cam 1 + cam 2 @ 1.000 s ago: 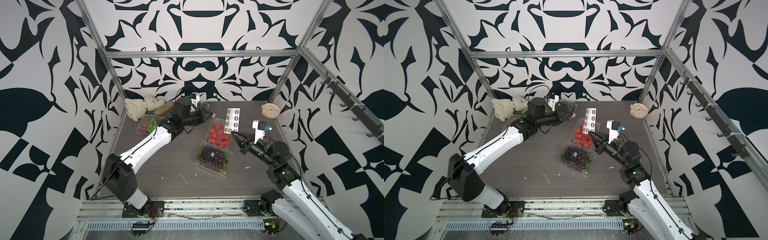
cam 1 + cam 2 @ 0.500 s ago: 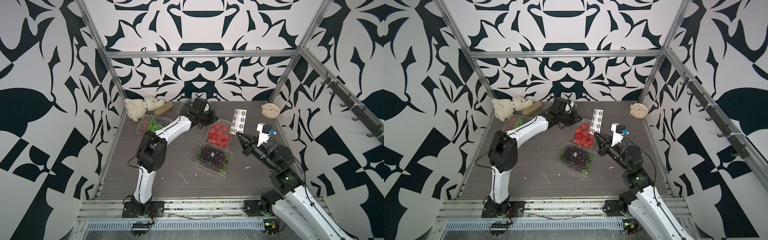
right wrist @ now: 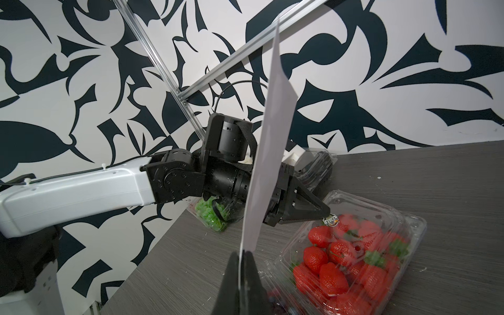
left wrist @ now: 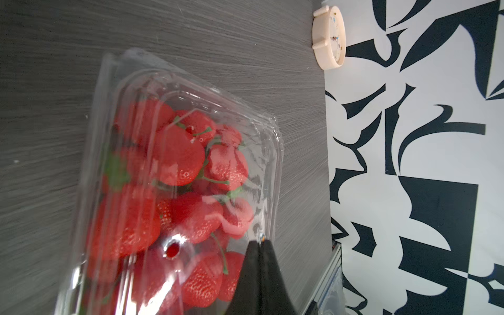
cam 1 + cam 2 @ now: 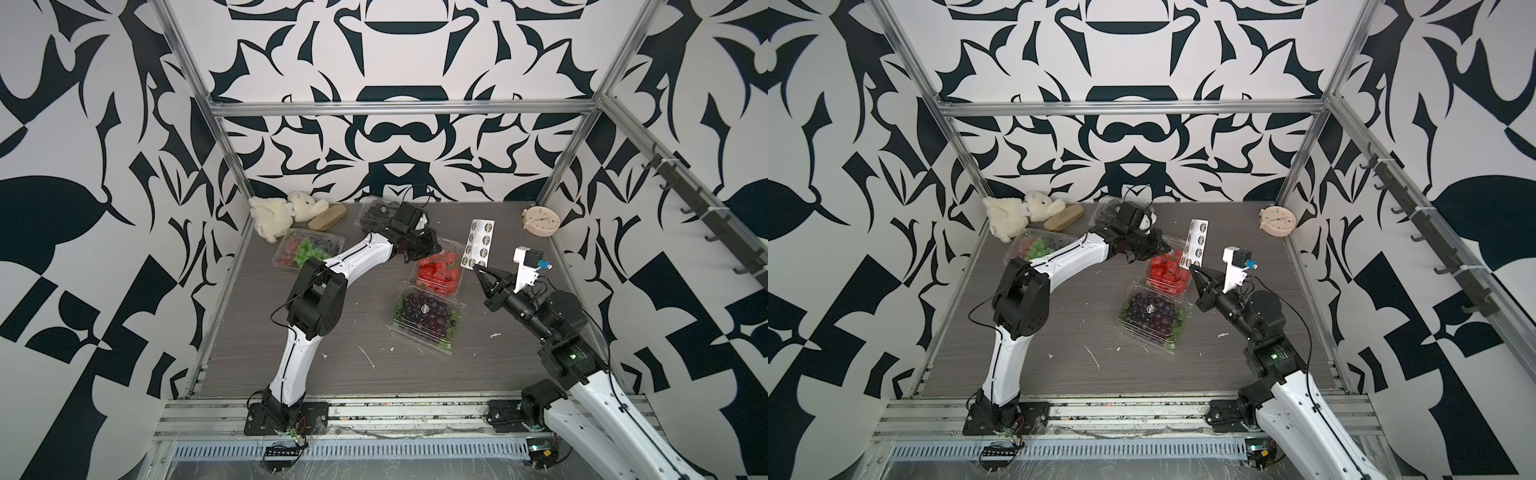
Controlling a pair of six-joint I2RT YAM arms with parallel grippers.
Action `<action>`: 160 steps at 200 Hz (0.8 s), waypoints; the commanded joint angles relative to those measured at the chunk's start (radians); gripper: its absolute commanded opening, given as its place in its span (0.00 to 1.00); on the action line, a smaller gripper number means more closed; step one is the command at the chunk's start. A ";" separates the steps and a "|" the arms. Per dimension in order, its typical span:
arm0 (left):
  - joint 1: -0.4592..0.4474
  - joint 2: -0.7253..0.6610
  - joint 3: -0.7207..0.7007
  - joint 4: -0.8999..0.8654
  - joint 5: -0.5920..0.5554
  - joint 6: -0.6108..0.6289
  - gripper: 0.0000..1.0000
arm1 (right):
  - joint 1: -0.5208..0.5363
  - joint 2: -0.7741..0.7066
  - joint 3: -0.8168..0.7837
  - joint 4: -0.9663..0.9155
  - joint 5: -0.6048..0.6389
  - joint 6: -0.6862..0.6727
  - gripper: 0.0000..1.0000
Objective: Label fruit boxes
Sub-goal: Stick the label on the fruit box.
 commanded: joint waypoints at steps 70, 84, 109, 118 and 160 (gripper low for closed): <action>-0.007 0.079 0.079 -0.099 -0.029 0.053 0.00 | -0.011 0.005 -0.007 0.059 -0.010 0.002 0.00; -0.009 0.082 0.083 -0.112 -0.039 0.062 0.00 | -0.013 0.006 -0.007 0.060 -0.013 0.004 0.00; -0.017 0.088 0.102 -0.151 -0.063 0.083 0.00 | -0.015 0.011 -0.008 0.065 -0.018 0.007 0.00; -0.020 0.090 0.107 -0.164 -0.071 0.093 0.00 | -0.015 0.013 -0.009 0.066 -0.018 0.009 0.00; -0.030 0.095 0.109 -0.191 -0.092 0.109 0.00 | -0.018 0.017 -0.012 0.073 -0.022 0.012 0.00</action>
